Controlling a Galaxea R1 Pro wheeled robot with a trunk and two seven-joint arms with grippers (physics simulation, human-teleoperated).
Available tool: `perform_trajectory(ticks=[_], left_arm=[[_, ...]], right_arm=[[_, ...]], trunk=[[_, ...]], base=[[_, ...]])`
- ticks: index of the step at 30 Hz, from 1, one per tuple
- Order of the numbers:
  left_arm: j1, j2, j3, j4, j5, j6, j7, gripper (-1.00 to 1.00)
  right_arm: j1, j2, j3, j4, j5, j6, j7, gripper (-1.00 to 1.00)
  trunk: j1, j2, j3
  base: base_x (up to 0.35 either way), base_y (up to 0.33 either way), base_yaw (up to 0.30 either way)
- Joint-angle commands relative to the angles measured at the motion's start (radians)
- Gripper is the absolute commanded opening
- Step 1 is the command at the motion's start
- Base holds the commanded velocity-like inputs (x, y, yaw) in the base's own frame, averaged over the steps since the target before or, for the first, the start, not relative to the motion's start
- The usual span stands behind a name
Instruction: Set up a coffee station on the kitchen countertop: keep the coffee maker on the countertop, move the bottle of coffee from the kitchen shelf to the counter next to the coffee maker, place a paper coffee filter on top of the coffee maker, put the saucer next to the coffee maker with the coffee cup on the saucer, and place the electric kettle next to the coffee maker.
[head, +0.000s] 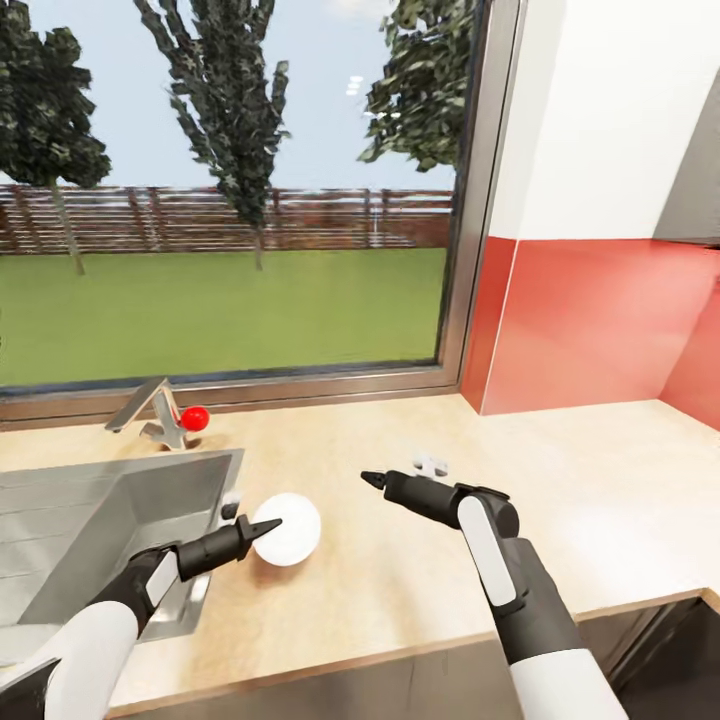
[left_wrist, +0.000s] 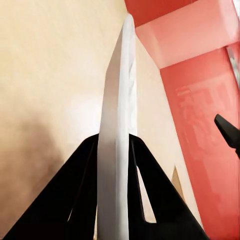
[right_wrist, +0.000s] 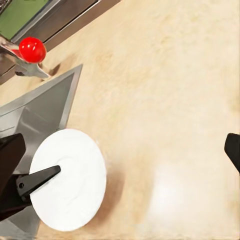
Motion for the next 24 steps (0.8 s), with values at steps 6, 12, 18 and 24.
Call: perform_trajectory(ticks=[6,12,18,24], left_arm=[[-0.001,-0.003,0.003,0.000,-0.004,0.007,-0.061,-1.00],[0.000,-0.002,0.004,0.000,-0.005,0.007,-0.071,-1.00],[-0.001,-0.003,0.004,0.000,-0.005,0.007,-0.073,-1.00],[-0.005,-0.004,0.005,0.000,-0.002,0.008,-0.075,-1.00]], right_arm=[[-0.001,0.000,-0.004,-0.003,0.009,0.004,0.008,1.00],[-0.001,0.001,-0.004,-0.003,0.009,0.005,0.008,1.00],[-0.001,0.002,-0.003,-0.003,0.009,0.005,0.007,1.00],[-0.001,0.002,-0.003,-0.003,0.009,0.005,0.007,1.00]], trunk=[[0.000,-0.002,0.001],[0.000,-0.002,0.006],[0.000,-0.002,0.006],[0.000,-0.002,0.006]], base=[[-0.338,0.000,0.111],[-0.338,0.001,0.156],[-0.338,0.101,0.013],[-0.331,0.150,0.004]])
